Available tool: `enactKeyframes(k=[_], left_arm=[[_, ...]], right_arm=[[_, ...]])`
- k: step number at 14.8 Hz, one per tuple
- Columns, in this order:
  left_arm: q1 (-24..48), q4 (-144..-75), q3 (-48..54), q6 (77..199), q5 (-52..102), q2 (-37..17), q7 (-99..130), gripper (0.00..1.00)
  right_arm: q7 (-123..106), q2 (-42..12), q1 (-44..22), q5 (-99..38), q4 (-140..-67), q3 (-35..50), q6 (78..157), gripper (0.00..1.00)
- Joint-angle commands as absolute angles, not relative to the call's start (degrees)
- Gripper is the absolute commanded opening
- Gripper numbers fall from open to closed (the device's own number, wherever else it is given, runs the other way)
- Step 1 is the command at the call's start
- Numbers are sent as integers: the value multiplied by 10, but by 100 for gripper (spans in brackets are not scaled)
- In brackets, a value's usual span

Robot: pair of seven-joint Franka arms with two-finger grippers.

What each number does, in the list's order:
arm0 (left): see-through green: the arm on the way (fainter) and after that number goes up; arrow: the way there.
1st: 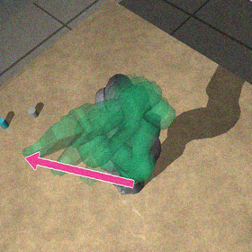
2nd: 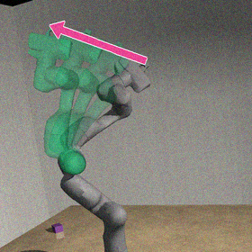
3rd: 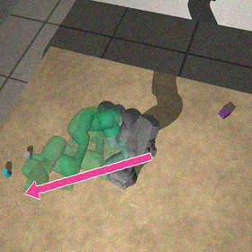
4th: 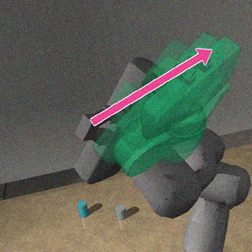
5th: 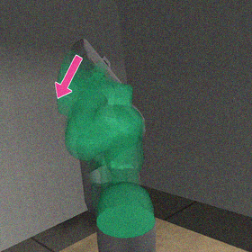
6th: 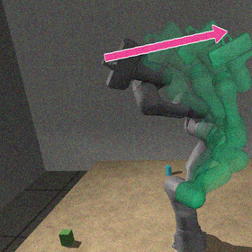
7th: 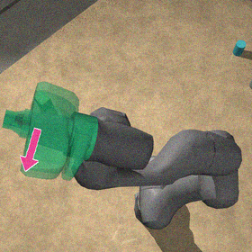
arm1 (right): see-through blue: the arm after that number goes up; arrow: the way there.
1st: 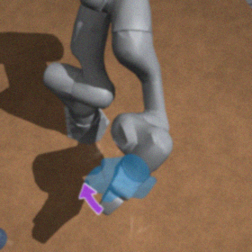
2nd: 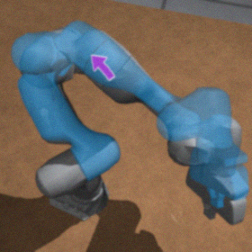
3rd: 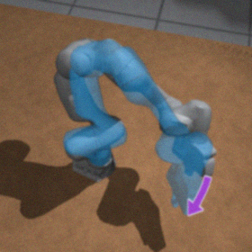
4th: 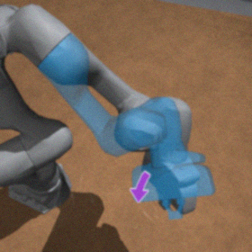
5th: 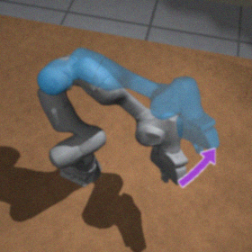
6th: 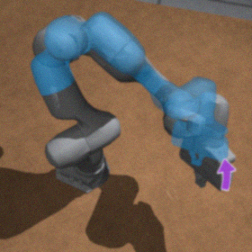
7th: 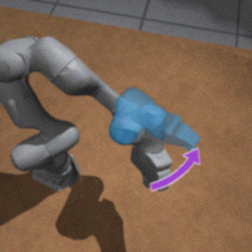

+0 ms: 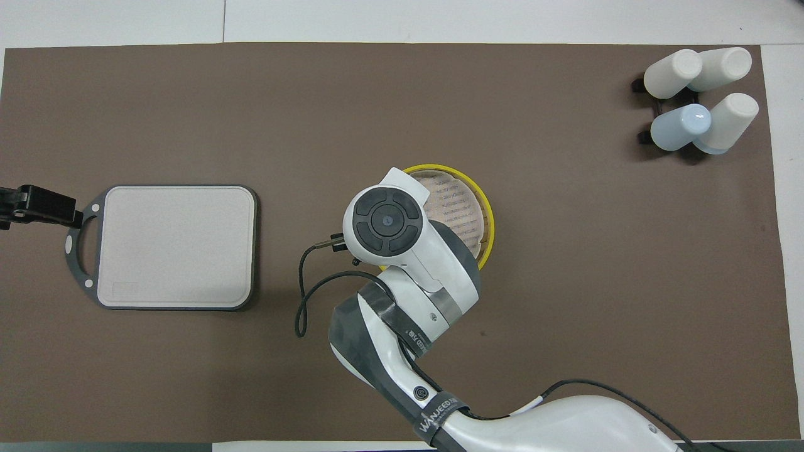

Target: Place bun in steamer

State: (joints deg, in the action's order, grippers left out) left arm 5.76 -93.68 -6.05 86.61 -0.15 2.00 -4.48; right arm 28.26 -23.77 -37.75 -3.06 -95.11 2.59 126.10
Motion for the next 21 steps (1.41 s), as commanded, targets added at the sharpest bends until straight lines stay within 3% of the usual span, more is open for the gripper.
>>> enactKeyframes(k=[1, 6, 21], left_arm=[[58, -981, -65, 864, -2, 65, -46, 100], [35, -991, -40, 890, 6, 69, -44, 100], [40, -990, -41, 896, 10, 70, -53, 100]], right_arm=[[244, -234, -370, -36, -987, 30, 1316, 0], [244, -246, -372, -37, -983, 30, 1342, 0], [205, -276, -351, -43, -907, 32, 1288, 0]])
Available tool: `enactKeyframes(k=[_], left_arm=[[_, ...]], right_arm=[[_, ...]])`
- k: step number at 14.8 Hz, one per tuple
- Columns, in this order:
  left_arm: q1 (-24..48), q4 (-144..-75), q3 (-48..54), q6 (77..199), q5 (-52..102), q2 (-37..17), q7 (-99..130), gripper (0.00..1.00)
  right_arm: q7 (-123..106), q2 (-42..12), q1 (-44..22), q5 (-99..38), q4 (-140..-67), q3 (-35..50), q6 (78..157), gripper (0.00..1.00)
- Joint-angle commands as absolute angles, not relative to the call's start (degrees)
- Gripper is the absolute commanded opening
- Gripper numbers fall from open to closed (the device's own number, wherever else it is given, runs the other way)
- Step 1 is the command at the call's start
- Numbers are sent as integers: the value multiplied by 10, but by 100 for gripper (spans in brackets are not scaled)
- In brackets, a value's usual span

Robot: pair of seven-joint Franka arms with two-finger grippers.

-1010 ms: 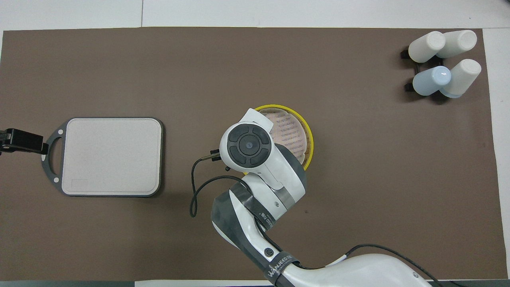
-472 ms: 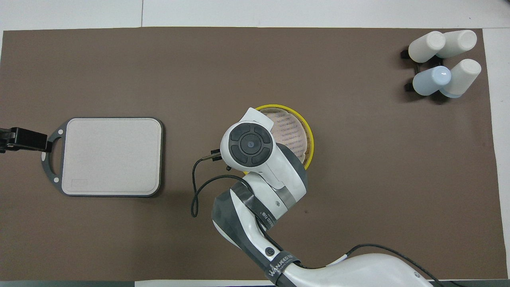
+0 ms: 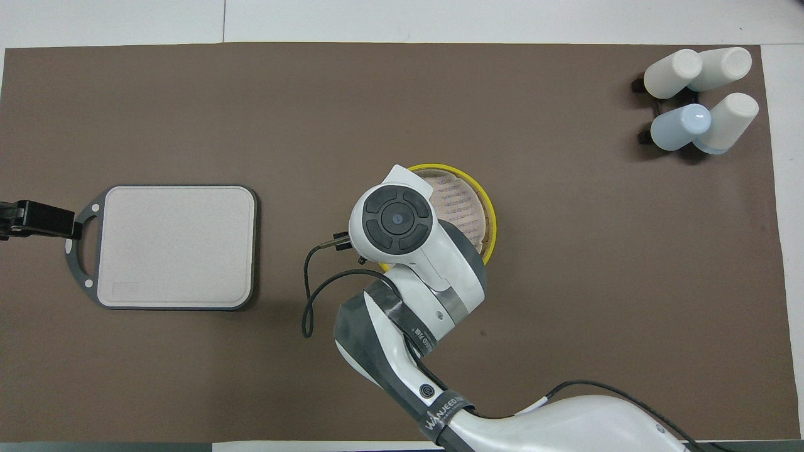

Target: Place bun in steamer

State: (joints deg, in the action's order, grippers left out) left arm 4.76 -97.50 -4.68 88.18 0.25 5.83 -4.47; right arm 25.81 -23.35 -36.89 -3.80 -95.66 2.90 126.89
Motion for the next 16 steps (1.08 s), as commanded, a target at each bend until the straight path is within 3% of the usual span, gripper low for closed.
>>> enactKeyframes(k=[1, 4, 8, 15, 16], left_arm=[[41, -990, -41, 896, 10, 70, -53, 100], [40, -991, -41, 895, 10, 70, -54, 100], [41, -990, -41, 896, 9, 70, -53, 100], [40, -991, -41, 896, 9, 70, -51, 100], [41, -991, -42, 896, 9, 70, -51, 100]], right_arm=[[204, -283, -350, -43, -899, 32, 1287, 0], [200, -316, -351, -47, -840, 33, 1270, 0], [171, -325, -345, -52, -820, 33, 1246, 0], [178, -323, -358, -86, -854, 33, 1311, 0], [177, -322, -358, -93, -855, 33, 1308, 23]])
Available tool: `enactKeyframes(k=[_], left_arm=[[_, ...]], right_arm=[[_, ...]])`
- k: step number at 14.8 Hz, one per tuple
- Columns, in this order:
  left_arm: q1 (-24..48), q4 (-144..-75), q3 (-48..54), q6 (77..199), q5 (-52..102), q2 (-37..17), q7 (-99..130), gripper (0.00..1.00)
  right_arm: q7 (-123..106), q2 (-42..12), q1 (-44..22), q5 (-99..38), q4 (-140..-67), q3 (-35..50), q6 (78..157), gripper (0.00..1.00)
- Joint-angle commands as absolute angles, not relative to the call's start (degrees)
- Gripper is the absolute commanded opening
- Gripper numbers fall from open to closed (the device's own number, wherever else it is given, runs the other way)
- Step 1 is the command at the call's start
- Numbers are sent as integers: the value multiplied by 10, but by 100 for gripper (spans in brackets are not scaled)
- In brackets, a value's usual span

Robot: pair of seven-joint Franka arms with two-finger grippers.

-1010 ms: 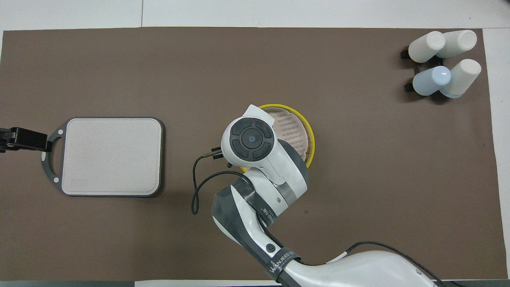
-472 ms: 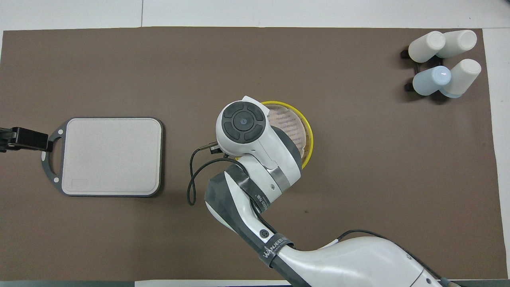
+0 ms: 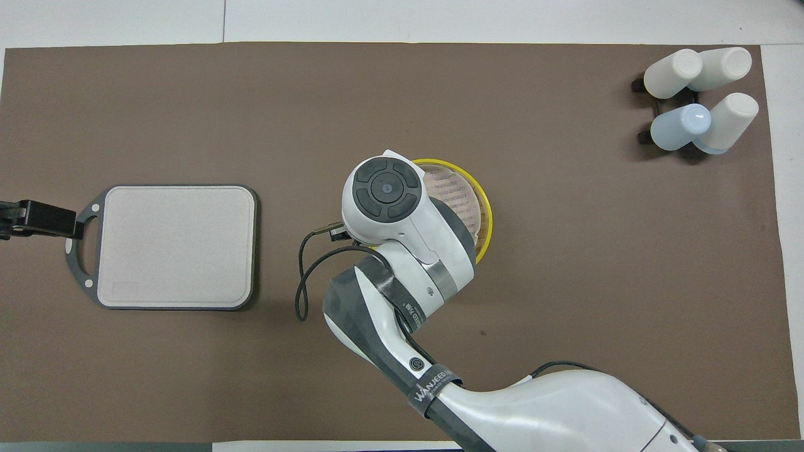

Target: Place bun in steamer

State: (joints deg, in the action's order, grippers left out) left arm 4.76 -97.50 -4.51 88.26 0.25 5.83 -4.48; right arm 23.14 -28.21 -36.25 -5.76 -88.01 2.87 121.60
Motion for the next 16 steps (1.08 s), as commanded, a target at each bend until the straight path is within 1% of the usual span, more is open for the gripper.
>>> enactKeyframes(k=[1, 2, 3, 5, 7, 10, 13, 15, 16], left_arm=[[41, -991, -42, 896, 9, 70, -51, 100], [41, -991, -42, 896, 9, 70, -51, 100], [41, -991, -42, 896, 9, 70, -51, 100], [41, -991, -42, 896, 9, 70, -51, 100], [41, -991, -42, 896, 9, 70, -51, 100], [41, -990, -42, 896, 9, 70, -51, 100], [41, -990, -42, 897, 8, 70, -51, 100], [41, -990, -42, 897, 8, 70, -51, 100], [41, -990, -42, 897, 8, 70, -51, 100]], right_arm=[[178, -321, -358, -93, -855, 33, 1306, 60], [178, -321, -358, -92, -855, 33, 1304, 85], [178, -319, -359, -91, -855, 32, 1296, 100], [178, -316, -358, -85, -846, 32, 1266, 100], [178, -302, -356, -88, -843, 31, 1245, 100], [179, -275, -348, -90, -849, 27, 1192, 100], [199, -263, -343, -94, -849, 27, 1163, 100], [200, -230, -331, -84, -851, 16, 1097, 100], [198, -212, -308, -84, -850, 8, 1071, 100]])
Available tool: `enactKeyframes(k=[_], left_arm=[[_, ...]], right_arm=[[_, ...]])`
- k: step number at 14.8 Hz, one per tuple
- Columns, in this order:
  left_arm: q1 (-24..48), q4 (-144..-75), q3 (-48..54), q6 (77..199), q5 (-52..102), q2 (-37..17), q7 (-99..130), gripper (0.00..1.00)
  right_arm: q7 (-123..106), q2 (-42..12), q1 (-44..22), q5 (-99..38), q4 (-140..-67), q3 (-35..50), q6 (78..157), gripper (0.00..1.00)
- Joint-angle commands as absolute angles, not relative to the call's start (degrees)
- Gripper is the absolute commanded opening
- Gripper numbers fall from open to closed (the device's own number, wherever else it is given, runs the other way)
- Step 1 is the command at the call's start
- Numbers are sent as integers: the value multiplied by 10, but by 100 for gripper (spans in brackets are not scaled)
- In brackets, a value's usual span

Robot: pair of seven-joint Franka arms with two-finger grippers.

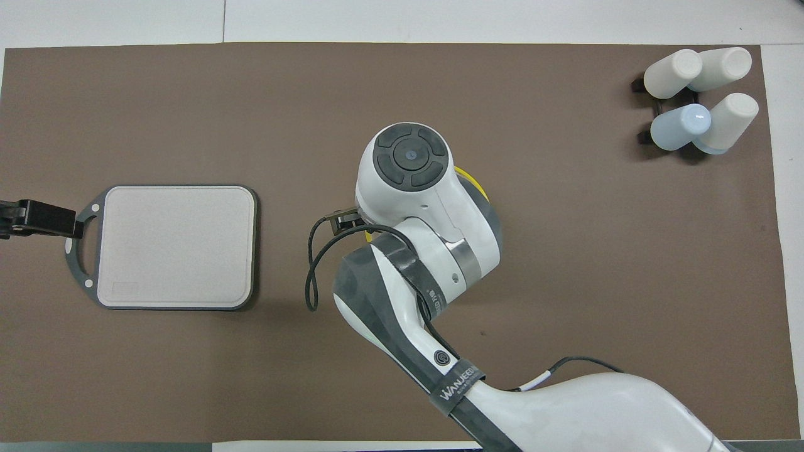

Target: Place bun in steamer

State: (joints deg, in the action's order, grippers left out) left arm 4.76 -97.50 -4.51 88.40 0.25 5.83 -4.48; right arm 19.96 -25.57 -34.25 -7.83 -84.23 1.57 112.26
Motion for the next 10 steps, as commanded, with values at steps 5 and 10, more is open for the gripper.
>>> enactKeyframes(k=[5, 10], left_arm=[[41, -989, -42, 897, 8, 70, -50, 100], [41, -989, -42, 898, 8, 70, -50, 100]], right_arm=[[99, -122, -208, -73, -858, 6, 908, 100], [43, 11, -146, -54, -952, 7, 875, 100]])
